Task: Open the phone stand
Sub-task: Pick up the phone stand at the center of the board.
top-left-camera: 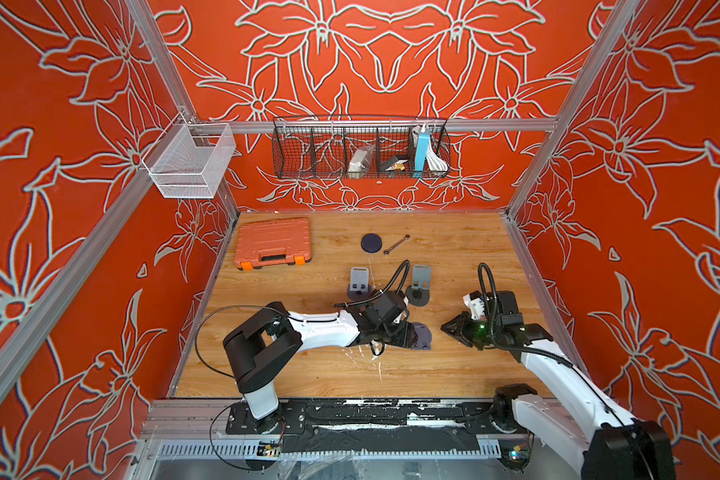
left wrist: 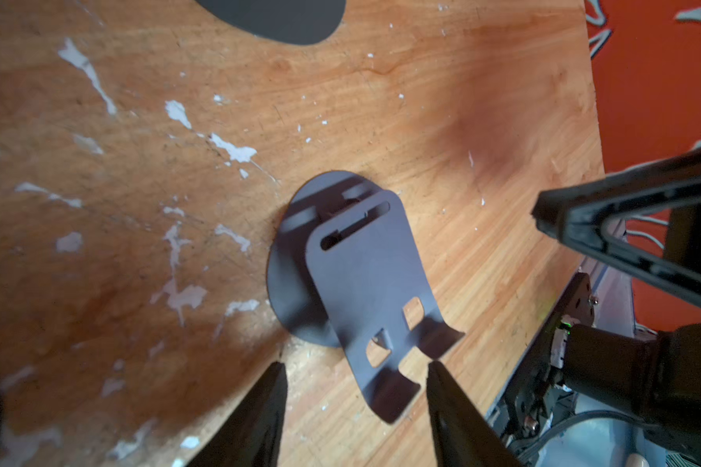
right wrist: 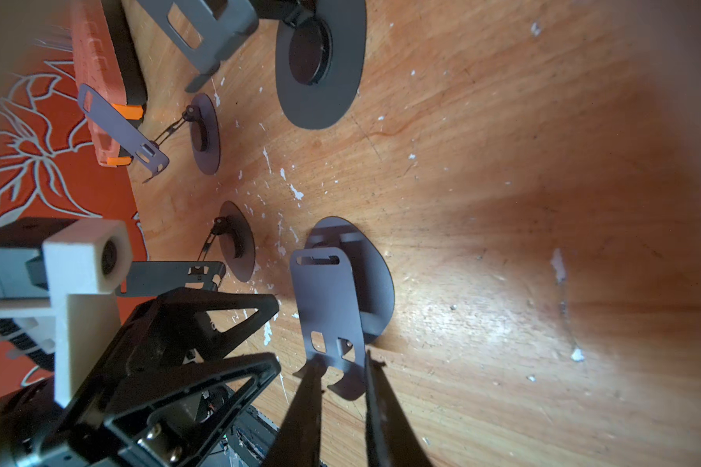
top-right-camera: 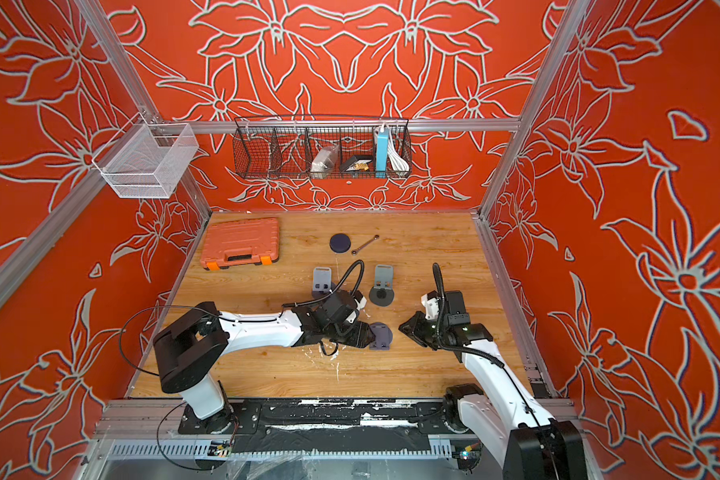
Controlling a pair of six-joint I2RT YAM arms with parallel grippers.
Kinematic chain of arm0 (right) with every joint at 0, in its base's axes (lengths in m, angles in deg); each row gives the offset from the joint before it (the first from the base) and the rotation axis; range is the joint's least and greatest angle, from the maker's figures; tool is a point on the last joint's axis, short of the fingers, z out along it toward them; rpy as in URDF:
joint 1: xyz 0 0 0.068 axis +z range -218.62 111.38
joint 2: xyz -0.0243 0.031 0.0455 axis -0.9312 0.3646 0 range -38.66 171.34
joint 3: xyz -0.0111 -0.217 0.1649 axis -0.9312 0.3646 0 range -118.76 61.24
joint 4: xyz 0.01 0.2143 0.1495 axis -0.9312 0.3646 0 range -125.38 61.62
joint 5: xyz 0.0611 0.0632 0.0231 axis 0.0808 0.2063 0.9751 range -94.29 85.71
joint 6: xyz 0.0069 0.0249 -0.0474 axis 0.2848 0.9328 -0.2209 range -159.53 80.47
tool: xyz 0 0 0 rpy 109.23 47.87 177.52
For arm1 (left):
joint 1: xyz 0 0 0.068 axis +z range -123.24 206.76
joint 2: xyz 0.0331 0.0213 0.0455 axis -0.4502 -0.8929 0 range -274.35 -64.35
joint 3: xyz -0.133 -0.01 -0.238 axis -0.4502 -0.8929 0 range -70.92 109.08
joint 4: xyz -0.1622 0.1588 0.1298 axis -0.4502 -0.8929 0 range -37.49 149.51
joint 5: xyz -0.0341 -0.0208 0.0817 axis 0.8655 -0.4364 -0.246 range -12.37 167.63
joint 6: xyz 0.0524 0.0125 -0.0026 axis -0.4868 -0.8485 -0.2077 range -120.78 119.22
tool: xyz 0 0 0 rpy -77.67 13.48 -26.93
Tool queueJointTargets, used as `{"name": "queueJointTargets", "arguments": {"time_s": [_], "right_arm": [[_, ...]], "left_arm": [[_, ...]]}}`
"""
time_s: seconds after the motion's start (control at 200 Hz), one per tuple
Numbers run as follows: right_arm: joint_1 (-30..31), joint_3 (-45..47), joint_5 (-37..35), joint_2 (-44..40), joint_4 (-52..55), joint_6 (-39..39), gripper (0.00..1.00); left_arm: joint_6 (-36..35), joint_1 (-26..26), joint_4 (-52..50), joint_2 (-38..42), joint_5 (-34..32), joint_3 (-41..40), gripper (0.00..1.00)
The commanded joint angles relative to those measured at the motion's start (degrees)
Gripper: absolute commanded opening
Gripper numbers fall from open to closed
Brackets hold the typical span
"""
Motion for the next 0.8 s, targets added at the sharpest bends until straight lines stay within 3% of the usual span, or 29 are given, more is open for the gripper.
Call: {"name": "queueJointTargets", "arguments": {"time_s": [0.0, 0.58, 0.796], "right_arm": [[-0.4, 0.6, 0.6, 0.4, -1.7, -1.1, 0.23], [-1.1, 0.7, 1.9, 1.9, -2.5, -2.0, 0.22], [-1.4, 0.8, 2.0, 2.0, -2.5, -2.1, 0.22]], "left_arm": [[-0.1, 0.7, 3.3, -2.1, 0.7, 1.8, 0.55], [1.3, 1.2, 9.1, -9.6, 4.7, 4.0, 0.51], [2.1, 1.4, 9.3, -11.4, 5.4, 4.2, 0.45]]}}
